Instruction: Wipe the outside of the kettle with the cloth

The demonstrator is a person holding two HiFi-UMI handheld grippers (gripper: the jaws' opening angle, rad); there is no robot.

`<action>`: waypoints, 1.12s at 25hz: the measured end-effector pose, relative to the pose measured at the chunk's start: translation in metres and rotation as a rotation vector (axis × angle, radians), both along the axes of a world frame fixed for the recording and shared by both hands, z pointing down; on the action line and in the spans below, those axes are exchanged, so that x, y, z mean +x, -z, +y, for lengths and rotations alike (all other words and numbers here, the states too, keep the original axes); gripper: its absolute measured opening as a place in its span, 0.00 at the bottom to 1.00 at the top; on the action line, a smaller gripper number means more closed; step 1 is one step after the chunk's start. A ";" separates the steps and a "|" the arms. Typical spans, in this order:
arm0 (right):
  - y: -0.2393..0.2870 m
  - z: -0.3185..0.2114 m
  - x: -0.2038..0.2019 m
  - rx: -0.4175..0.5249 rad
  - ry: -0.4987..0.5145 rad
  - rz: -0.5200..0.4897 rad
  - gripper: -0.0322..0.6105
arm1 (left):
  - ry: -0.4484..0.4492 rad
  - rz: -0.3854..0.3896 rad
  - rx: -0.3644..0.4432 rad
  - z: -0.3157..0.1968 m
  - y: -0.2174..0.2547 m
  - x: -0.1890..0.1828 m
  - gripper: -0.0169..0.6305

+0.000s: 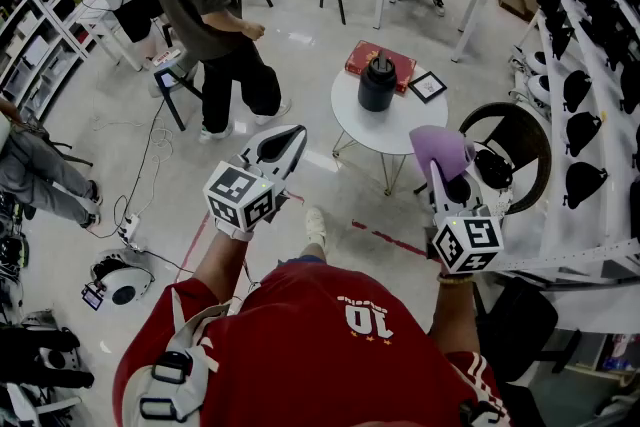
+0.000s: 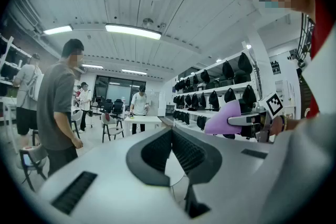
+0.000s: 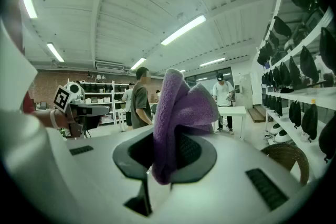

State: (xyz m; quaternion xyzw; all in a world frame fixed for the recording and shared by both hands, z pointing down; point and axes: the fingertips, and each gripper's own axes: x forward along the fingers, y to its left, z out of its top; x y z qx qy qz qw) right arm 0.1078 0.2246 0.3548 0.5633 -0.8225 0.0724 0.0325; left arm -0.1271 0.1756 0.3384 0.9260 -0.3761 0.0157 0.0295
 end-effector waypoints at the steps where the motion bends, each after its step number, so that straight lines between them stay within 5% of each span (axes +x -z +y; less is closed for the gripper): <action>1: 0.000 0.000 -0.001 0.001 -0.001 -0.001 0.15 | -0.002 0.002 0.001 0.000 0.000 0.000 0.04; 28: 0.001 -0.030 -0.001 0.017 0.018 -0.029 0.15 | -0.049 0.019 -0.030 -0.040 -0.006 0.013 0.04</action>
